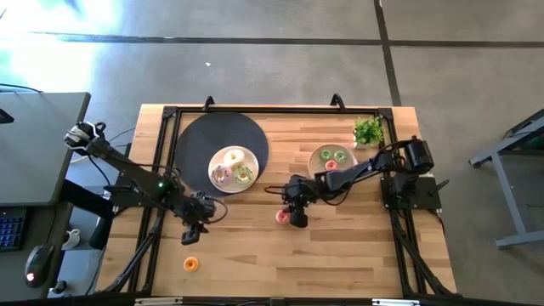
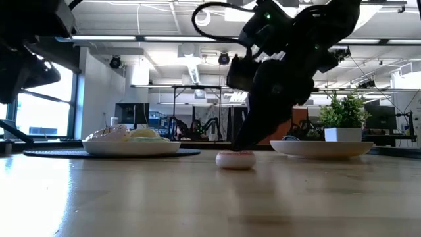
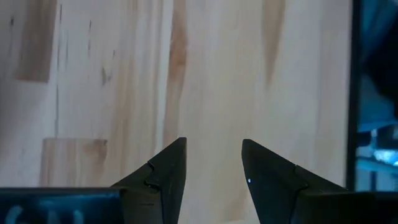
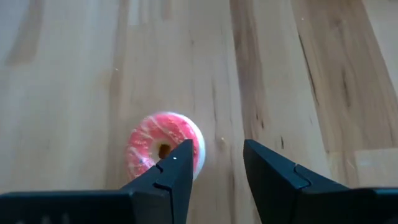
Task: Pick & Place donuts
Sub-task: Put the small pink donut on the right white plate
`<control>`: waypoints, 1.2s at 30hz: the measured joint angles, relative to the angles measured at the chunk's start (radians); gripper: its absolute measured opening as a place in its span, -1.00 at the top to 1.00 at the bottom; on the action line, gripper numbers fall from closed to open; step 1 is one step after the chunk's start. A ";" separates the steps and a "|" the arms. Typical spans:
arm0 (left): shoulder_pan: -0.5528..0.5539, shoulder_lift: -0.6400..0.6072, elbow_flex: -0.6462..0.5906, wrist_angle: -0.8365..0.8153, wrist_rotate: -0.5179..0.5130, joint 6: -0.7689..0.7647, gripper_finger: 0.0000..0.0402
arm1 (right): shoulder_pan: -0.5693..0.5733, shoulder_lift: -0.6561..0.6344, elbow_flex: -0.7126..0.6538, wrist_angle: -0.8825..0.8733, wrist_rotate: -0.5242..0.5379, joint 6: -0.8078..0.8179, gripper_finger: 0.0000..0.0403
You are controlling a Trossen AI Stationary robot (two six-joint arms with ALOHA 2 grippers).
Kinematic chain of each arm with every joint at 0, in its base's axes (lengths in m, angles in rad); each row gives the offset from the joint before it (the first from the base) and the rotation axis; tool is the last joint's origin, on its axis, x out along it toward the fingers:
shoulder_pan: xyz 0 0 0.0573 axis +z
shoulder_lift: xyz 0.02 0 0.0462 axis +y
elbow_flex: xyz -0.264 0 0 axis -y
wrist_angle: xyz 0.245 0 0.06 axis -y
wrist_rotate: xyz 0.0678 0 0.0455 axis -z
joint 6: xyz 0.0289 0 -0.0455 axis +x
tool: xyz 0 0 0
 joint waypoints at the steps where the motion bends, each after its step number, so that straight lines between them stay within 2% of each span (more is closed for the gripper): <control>1: 0.000 0.005 0.000 -0.010 -0.002 0.008 0.23 | 0.000 -0.008 0.000 0.005 -0.008 0.000 0.32; 7: 0.001 0.019 0.000 -0.020 -0.005 0.013 0.23 | 0.015 -0.044 0.000 0.019 -0.082 -0.041 0.32; 13: 0.001 0.024 0.000 -0.019 -0.006 0.015 0.23 | 0.056 0.010 0.000 0.001 0.030 -0.046 0.32; 19: 0.002 0.024 0.000 -0.018 -0.007 0.015 0.23 | 0.057 0.034 0.000 -0.003 0.075 -0.010 0.35; 22: 0.002 0.027 0.000 -0.018 -0.010 0.015 0.23 | 0.056 0.018 0.000 -0.005 0.062 -0.017 0.51; 25: 0.002 0.027 0.000 -0.017 -0.014 0.015 0.23 | 0.047 -0.020 -0.002 -0.036 0.067 -0.019 0.79; 26: 0.002 0.027 0.000 -0.017 -0.021 0.015 0.23 | 0.038 -0.040 -0.002 -0.064 0.070 -0.018 0.88; 28: 0.002 0.027 0.000 -0.017 -0.028 0.015 0.23 | 0.017 -0.102 -0.002 -0.155 0.093 -0.010 0.94; 30: 0.002 0.026 0.000 -0.017 -0.033 0.014 0.23 | -0.013 -0.178 0.000 -0.293 0.165 -0.003 0.89; 33: 0.002 0.027 0.000 -0.017 -0.033 0.012 0.23 | -0.062 -0.292 0.000 -0.536 0.382 -0.001 0.83; 36: 0.002 0.026 0.000 -0.015 -0.033 0.012 0.23 | -0.124 -0.380 0.000 -0.714 0.562 0.027 0.89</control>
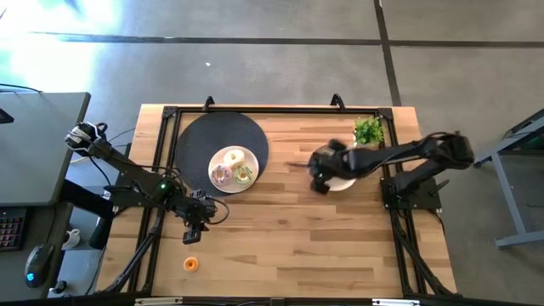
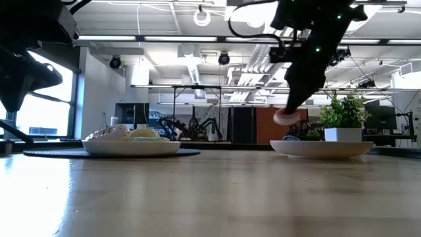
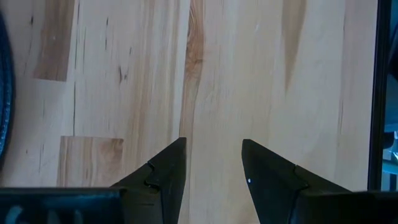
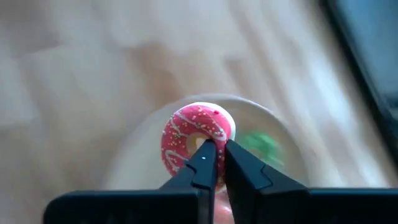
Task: Pick & Place donuts
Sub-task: Put the small pink donut on the right white plate
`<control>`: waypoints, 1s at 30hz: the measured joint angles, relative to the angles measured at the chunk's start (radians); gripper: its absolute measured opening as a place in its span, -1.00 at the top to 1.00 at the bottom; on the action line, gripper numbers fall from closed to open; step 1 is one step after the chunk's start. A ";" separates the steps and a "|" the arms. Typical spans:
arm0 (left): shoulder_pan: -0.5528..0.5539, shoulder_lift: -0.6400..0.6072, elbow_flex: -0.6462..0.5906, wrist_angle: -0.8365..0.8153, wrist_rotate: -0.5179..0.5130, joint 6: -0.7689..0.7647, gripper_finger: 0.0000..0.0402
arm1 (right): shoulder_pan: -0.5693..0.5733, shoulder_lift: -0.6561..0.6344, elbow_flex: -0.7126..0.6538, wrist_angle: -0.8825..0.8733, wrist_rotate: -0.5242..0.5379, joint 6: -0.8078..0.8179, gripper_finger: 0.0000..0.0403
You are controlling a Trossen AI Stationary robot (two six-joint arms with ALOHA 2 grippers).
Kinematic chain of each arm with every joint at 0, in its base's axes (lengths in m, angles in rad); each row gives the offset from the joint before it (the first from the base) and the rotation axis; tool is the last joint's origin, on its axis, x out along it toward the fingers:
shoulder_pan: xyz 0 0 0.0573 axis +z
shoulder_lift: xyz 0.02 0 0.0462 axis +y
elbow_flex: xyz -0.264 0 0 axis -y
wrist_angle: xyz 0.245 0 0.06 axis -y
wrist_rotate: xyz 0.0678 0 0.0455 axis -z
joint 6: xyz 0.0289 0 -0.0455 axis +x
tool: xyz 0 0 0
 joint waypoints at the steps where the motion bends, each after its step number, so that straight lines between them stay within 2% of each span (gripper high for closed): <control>1: 0.000 0.000 0.000 0.000 0.000 0.000 0.23 | -0.025 -0.017 0.000 -0.034 0.012 0.023 0.92; 4: 0.000 0.000 0.000 0.002 -0.002 0.000 0.23 | -0.087 -0.033 -0.001 -0.075 -0.052 0.071 0.96; 8: 0.000 0.000 0.000 0.002 -0.026 0.000 0.23 | -0.110 -0.004 -0.002 -0.057 -0.167 0.079 0.90; 13: 0.000 0.000 0.000 0.003 -0.027 0.000 0.23 | -0.100 0.081 -0.002 -0.059 -0.220 0.096 0.93; 17: 0.000 0.000 0.000 0.002 -0.028 0.002 0.23 | -0.099 0.143 -0.002 -0.060 -0.214 0.096 0.94; 22: 0.000 0.000 0.000 0.002 -0.028 0.002 0.23 | -0.103 0.159 -0.002 -0.057 -0.174 0.068 0.74; 30: 0.000 0.000 0.000 0.002 -0.028 0.003 0.23 | -0.104 0.101 -0.002 -0.059 -0.238 0.045 0.43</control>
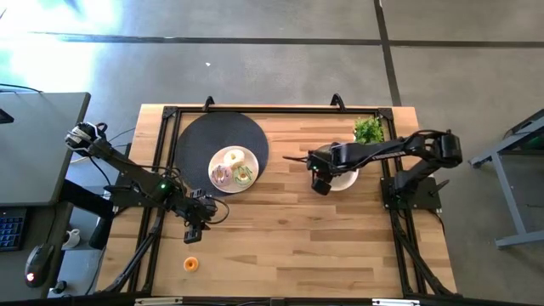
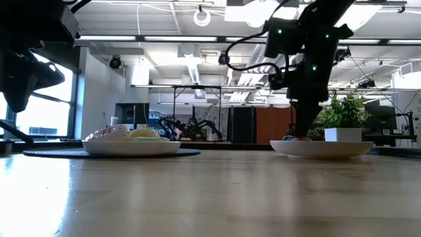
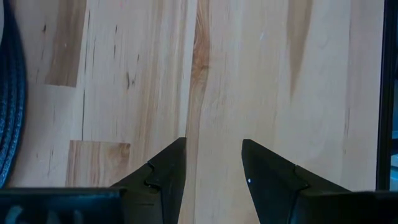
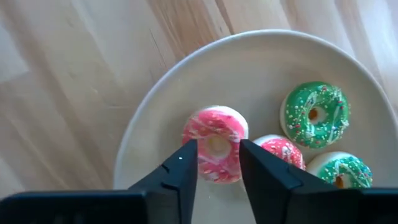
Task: Pick & Place donuts
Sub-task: Put the small pink donut on the right white plate, then put the small yellow donut on the right white plate
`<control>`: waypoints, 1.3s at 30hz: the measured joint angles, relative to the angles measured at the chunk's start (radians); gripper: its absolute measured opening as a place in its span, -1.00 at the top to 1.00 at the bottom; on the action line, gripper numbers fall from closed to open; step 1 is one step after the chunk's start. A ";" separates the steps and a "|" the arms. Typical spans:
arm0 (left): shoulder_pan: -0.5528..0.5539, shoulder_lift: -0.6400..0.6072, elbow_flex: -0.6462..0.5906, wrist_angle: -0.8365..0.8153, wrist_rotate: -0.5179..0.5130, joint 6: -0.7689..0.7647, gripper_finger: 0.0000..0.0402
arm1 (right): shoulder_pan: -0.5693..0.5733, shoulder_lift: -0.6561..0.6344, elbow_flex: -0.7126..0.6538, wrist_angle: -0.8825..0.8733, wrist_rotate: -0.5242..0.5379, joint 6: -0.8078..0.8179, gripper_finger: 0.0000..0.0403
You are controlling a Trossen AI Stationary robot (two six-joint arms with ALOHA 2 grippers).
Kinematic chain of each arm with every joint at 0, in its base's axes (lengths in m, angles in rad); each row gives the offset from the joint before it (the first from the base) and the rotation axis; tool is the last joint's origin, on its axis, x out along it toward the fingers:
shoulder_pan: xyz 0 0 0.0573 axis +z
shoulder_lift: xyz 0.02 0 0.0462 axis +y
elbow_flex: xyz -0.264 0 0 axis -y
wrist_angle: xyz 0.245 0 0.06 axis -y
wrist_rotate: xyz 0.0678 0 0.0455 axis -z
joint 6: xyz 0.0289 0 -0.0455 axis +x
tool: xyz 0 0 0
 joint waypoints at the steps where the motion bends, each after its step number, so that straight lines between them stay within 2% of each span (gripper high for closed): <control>1: 0.000 0.000 0.000 0.000 0.000 0.000 0.23 | 0.000 -0.013 0.000 -0.002 -0.001 -0.001 0.41; 6: 0.000 0.000 0.000 0.001 0.021 0.003 0.23 | 0.000 -0.099 0.000 -0.002 0.010 0.003 0.38; 11: -0.004 0.028 0.000 0.047 0.136 0.026 0.23 | 0.002 -0.192 0.001 0.025 0.065 0.006 0.37; 15: -0.081 0.080 0.002 0.140 0.198 0.026 0.23 | 0.002 -0.235 0.001 0.039 0.108 0.007 0.37; 22: -0.267 0.204 0.001 0.183 0.195 -0.086 0.23 | 0.002 -0.243 0.002 0.067 0.098 0.007 0.37; 27: -0.347 0.282 0.001 0.253 0.163 -0.157 0.23 | 0.002 -0.243 0.002 0.066 0.106 0.009 0.37; 31: -0.377 0.332 0.001 0.273 0.104 -0.159 0.23 | 0.002 -0.242 0.002 0.074 0.105 0.010 0.37; 34: -0.373 0.351 0.002 0.273 0.101 -0.158 0.25 | 0.002 -0.242 0.002 0.082 0.101 0.010 0.37; 39: -0.352 0.352 0.003 0.259 0.102 -0.142 0.50 | 0.002 -0.242 0.002 0.125 0.098 0.001 0.37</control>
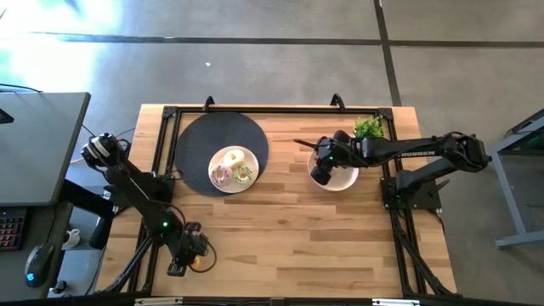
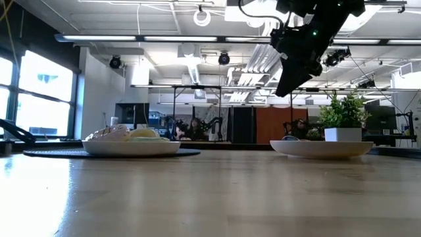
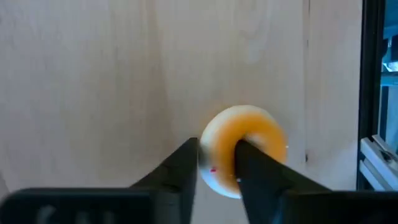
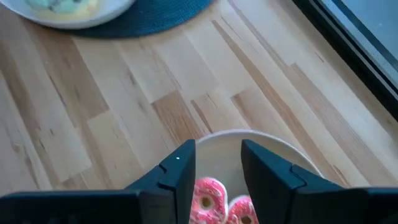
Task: Pick & Place donuts
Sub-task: Put the small yellow donut on the right white plate
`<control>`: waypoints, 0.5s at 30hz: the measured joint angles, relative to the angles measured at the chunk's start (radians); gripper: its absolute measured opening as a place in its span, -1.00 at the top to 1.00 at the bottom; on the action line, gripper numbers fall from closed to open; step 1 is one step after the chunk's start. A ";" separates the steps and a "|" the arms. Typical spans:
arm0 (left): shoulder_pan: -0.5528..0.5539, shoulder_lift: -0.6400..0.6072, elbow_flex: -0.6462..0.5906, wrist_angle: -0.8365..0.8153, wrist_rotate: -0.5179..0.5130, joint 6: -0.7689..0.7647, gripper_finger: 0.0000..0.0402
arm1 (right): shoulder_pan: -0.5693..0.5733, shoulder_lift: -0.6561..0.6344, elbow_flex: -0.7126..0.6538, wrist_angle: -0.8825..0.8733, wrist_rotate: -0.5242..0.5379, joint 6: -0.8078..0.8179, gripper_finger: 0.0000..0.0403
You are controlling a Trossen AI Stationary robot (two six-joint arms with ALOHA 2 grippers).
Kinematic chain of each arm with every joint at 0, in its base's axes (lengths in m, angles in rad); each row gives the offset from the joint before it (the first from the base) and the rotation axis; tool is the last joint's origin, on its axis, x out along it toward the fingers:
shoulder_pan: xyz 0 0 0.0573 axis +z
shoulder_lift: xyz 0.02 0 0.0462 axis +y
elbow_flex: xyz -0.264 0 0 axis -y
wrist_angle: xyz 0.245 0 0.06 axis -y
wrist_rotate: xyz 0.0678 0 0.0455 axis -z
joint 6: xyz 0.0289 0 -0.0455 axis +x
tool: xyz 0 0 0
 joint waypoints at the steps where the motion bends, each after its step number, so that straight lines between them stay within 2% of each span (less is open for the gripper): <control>1: 0.011 -0.004 -0.001 -0.002 0.009 0.012 0.58 | 0.000 0.000 0.000 0.013 -0.003 -0.011 0.37; 3: 0.040 -0.022 0.002 -0.016 0.013 0.058 0.76 | 0.000 0.000 0.000 0.044 -0.005 -0.073 0.37; 6: 0.107 -0.052 0.043 -0.044 -0.032 0.221 0.95 | 0.001 0.000 0.000 0.118 -0.036 -0.223 0.37; 11: 0.278 -0.096 0.135 -0.143 -0.295 0.544 0.86 | 0.002 0.001 0.000 0.287 -0.166 -0.448 0.37; 15: 0.456 -0.101 0.214 -0.140 -0.503 0.766 0.85 | 0.002 0.001 0.000 0.363 -0.257 -0.575 0.37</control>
